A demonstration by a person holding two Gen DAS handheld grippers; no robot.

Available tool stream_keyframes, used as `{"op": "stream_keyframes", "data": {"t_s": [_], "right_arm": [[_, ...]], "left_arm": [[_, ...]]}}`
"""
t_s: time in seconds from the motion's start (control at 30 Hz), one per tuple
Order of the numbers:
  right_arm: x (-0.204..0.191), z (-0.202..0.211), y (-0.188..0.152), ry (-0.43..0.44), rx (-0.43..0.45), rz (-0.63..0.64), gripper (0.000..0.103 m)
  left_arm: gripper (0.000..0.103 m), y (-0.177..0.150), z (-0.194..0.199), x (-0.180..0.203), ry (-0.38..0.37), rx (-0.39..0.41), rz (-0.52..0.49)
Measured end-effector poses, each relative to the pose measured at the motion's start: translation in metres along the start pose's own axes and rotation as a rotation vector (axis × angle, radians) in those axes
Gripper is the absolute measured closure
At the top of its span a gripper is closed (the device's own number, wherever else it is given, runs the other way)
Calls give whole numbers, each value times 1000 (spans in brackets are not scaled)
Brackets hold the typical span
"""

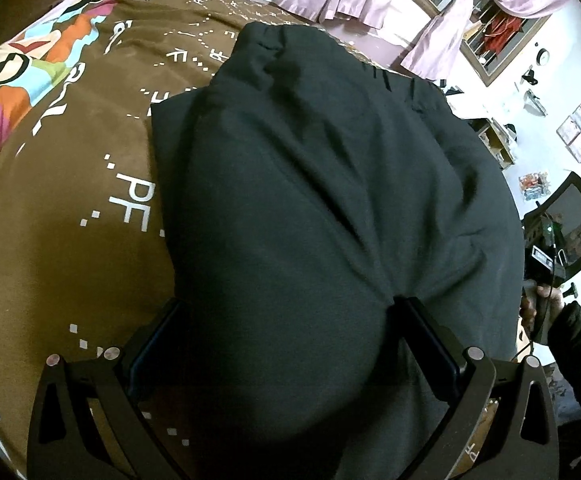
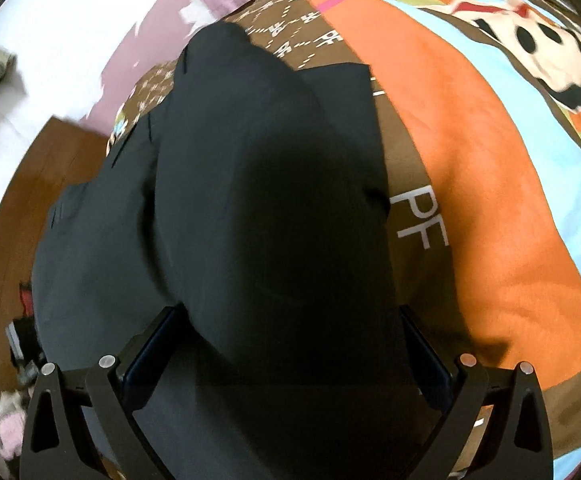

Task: Fold large clothes

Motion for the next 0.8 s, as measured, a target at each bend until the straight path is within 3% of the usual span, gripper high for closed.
{"op": "stream_keyframes", "data": {"t_s": [0.07,0.2,0.37,0.57,0.8], "right_arm": [[-1,1,-2,-12,4,-9,2],[-6,5,-4,-27,2,-5,19],[-11,14,-9,-10,24,-30,43],[-15,23,-16,-10,54,-56,61],[-34,37,-14,-51,107,-28,82]], "left_arm": [[1,3,-2,2,6,-1,-14],[9,10,-4,10,25,-8,-31],[27,10,0,16,65,8,-42],[50,10,9,39,192,36,-144],[73,5,20,42,204,119,-62]]}}
Point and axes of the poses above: each gripper's, at about its wrist camera, not at the fingertips, and z roughly against the way its jaws point, x to its right, y to its top, the point moved 10 cm from there along -z, roughly the way its jaws point, and after that the axes turned 7 degrees about x, right-handed, at the moved point
